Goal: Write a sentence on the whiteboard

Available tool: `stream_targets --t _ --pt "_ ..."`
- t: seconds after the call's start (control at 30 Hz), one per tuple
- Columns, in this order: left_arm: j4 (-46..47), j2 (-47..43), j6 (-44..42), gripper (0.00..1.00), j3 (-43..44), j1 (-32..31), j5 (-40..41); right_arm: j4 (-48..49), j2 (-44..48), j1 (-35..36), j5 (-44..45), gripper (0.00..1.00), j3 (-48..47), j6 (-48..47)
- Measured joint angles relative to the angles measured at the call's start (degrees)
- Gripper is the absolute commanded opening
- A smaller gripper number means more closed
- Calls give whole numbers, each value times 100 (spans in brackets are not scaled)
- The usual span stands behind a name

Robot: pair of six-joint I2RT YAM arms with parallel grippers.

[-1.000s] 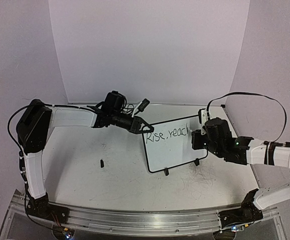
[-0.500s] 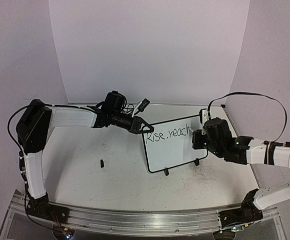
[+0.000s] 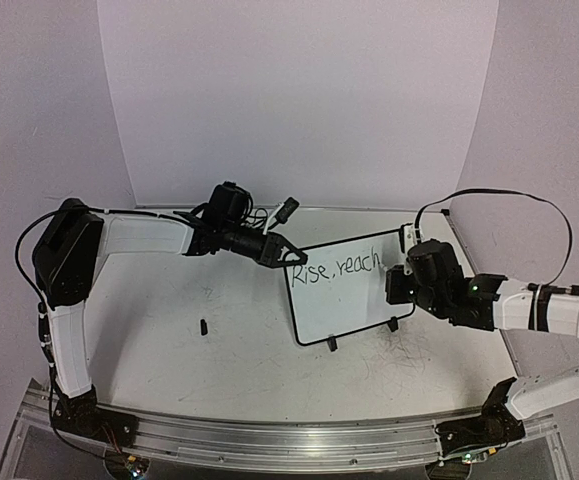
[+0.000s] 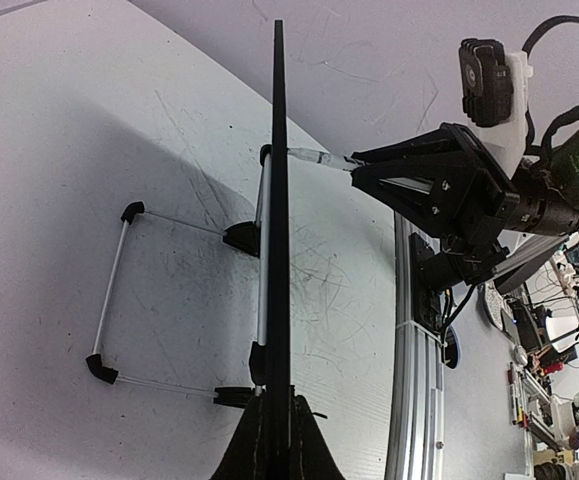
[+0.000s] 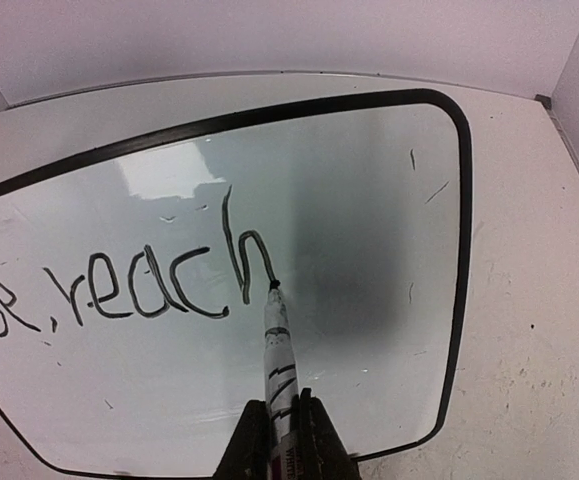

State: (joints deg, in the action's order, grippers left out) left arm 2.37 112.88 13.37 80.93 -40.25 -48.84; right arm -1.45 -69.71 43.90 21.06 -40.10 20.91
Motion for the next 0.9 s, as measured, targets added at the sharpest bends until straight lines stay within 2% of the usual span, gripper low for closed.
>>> stream_targets --t 0.33,0.57,0.9 --pt "1 0 -15 0 0 -2 -4 -51 361 -32 -86 0 -52 -50" --pt "2 0 -15 0 0 -2 -5 219 846 -635 -562 0 110 -224" --pt "2 0 -15 0 0 -4 -4 583 688 -965 -1069 0 232 -403"
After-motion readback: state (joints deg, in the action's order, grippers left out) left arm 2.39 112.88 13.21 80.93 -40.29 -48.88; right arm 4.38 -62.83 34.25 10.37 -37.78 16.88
